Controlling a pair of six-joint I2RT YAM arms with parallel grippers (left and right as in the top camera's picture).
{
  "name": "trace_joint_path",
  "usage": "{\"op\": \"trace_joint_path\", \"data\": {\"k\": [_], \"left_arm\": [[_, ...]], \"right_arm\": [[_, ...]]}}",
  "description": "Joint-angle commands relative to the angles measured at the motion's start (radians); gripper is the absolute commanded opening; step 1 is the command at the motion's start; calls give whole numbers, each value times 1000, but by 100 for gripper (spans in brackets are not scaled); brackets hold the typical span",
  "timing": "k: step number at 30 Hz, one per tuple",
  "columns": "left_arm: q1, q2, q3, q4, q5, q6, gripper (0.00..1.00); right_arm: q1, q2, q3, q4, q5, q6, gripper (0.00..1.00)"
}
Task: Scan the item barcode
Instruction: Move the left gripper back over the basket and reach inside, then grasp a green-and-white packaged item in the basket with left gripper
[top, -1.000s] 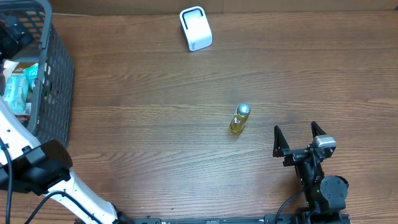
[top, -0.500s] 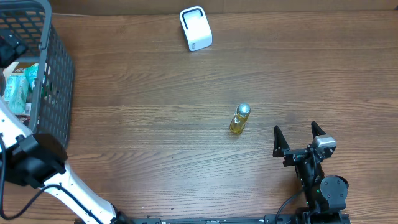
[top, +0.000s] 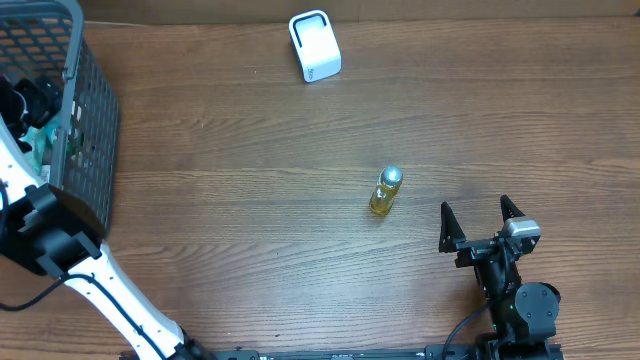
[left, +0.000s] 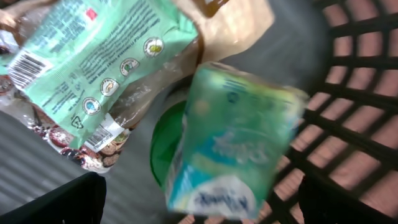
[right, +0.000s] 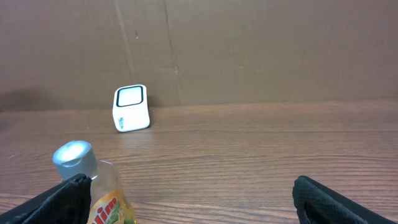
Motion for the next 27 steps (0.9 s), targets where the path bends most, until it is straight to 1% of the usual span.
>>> {"op": "trace_joint_path", "data": {"k": [1, 5, 6, 8, 10, 12, 13, 18, 27], "left_arm": [[7, 38, -4, -8, -47, 8, 100], [6, 57, -3, -6, -59, 8, 100], [5, 59, -4, -7, -59, 8, 96], [5, 59, -4, -10, -59, 8, 86], [5, 59, -3, -17, -59, 8, 79], [5, 59, -4, -27, -59, 8, 78], [5, 59, -4, -32, -59, 8, 78], [5, 59, -4, -42, -59, 8, 86], [1, 64, -4, -37, -59, 8, 96]], "right_arm": [[4, -7, -10, 4, 2, 7, 100], [4, -7, -10, 4, 2, 7, 100], [4, -7, -10, 4, 2, 7, 100], [4, -7, -10, 4, 2, 7, 100], [4, -7, -10, 4, 2, 7, 100], [4, -7, -10, 4, 2, 7, 100], [4, -7, -10, 4, 2, 7, 100], [4, -7, -10, 4, 2, 7, 100], [4, -7, -10, 4, 2, 7, 100]]}}
